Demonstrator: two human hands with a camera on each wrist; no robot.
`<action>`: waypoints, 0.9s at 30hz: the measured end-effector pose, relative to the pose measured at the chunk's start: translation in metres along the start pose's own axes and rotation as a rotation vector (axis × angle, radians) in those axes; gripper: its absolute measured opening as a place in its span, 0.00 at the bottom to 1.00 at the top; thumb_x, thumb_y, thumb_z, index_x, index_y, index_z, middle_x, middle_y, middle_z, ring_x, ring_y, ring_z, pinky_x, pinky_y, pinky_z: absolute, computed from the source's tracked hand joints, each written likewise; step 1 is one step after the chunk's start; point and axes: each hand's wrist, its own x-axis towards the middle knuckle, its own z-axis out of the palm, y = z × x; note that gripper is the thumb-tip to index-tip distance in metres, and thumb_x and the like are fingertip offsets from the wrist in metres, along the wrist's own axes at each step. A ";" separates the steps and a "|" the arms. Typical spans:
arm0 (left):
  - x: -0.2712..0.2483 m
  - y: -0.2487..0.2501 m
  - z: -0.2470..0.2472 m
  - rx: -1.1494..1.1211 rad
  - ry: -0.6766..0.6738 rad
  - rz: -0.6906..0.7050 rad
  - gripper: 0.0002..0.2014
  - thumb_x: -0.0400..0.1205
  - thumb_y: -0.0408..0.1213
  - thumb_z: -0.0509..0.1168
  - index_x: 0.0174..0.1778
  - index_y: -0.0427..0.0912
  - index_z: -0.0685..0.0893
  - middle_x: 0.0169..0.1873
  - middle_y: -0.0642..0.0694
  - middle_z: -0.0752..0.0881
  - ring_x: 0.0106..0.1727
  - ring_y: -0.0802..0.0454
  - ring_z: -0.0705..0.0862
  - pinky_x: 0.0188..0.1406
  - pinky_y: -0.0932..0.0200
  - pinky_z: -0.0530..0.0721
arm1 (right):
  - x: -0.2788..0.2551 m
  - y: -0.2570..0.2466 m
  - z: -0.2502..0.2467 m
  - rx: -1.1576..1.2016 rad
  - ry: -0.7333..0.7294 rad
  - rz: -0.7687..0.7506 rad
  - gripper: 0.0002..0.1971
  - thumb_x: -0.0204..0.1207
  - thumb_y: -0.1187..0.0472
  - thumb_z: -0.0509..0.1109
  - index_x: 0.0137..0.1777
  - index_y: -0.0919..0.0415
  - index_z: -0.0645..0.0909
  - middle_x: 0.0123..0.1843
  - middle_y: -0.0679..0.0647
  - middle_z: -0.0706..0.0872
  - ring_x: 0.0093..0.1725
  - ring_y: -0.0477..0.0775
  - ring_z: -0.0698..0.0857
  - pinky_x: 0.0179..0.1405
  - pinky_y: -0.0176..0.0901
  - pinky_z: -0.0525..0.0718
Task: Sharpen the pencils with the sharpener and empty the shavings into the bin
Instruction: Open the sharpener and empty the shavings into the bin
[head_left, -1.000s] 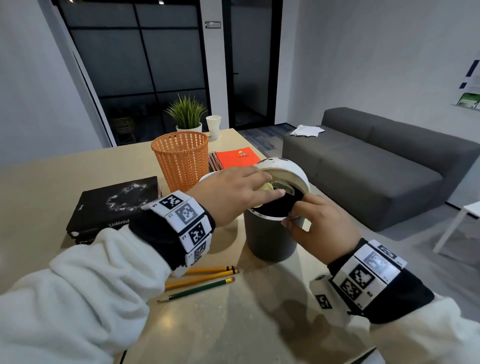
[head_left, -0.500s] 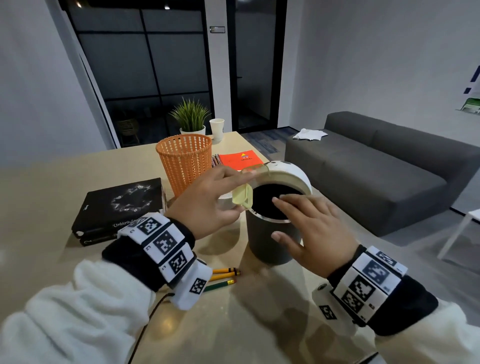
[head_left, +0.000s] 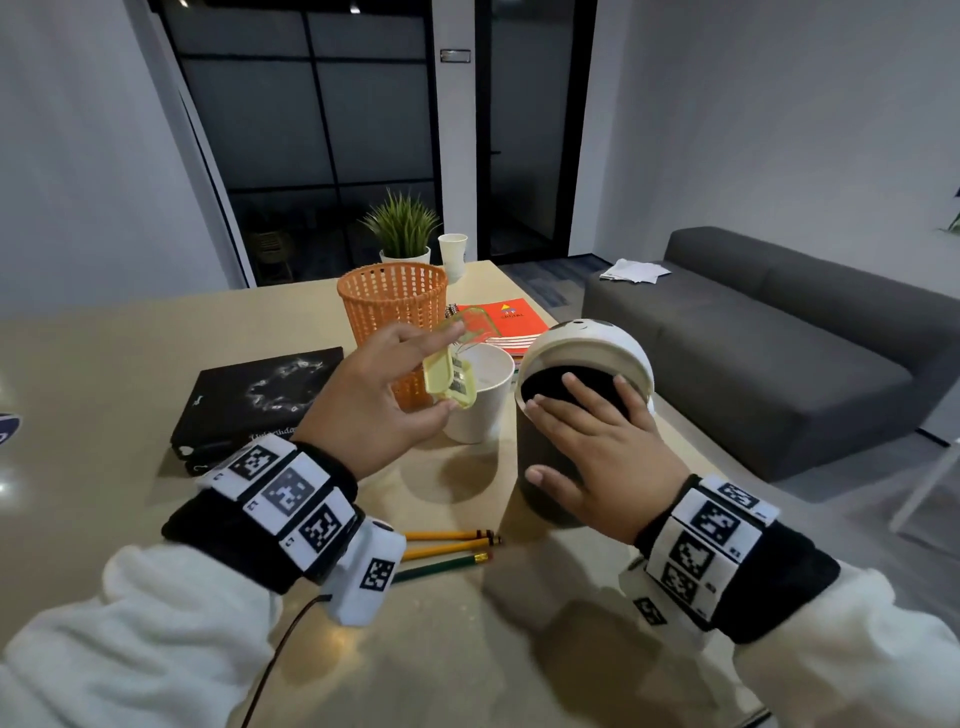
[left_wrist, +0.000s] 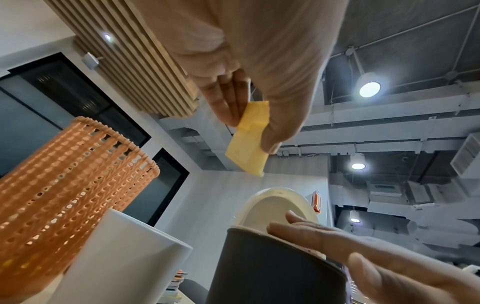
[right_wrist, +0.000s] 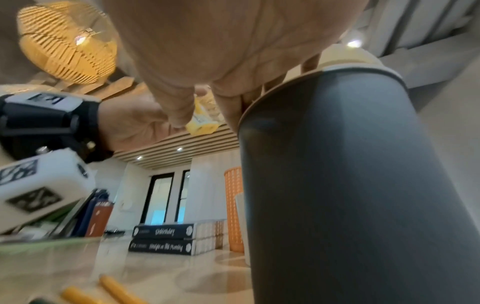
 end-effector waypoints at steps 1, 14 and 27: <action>-0.001 -0.001 0.000 0.002 0.002 0.002 0.37 0.69 0.32 0.76 0.70 0.60 0.70 0.51 0.56 0.77 0.54 0.65 0.76 0.56 0.77 0.72 | 0.000 0.002 0.001 0.024 0.020 0.013 0.44 0.71 0.30 0.26 0.75 0.50 0.69 0.73 0.45 0.75 0.78 0.50 0.59 0.72 0.55 0.40; 0.001 0.001 -0.003 0.015 -0.009 -0.034 0.35 0.70 0.34 0.75 0.70 0.61 0.70 0.54 0.51 0.78 0.53 0.62 0.76 0.54 0.74 0.73 | -0.008 0.006 -0.014 0.091 -0.077 0.095 0.50 0.59 0.23 0.21 0.77 0.41 0.61 0.81 0.43 0.58 0.81 0.50 0.46 0.72 0.47 0.29; -0.001 0.001 0.000 0.017 -0.033 -0.030 0.35 0.70 0.35 0.75 0.70 0.61 0.69 0.54 0.52 0.78 0.55 0.60 0.77 0.54 0.71 0.75 | -0.016 0.011 0.003 0.092 0.370 -0.020 0.12 0.71 0.58 0.70 0.54 0.54 0.86 0.53 0.53 0.88 0.52 0.61 0.86 0.52 0.55 0.80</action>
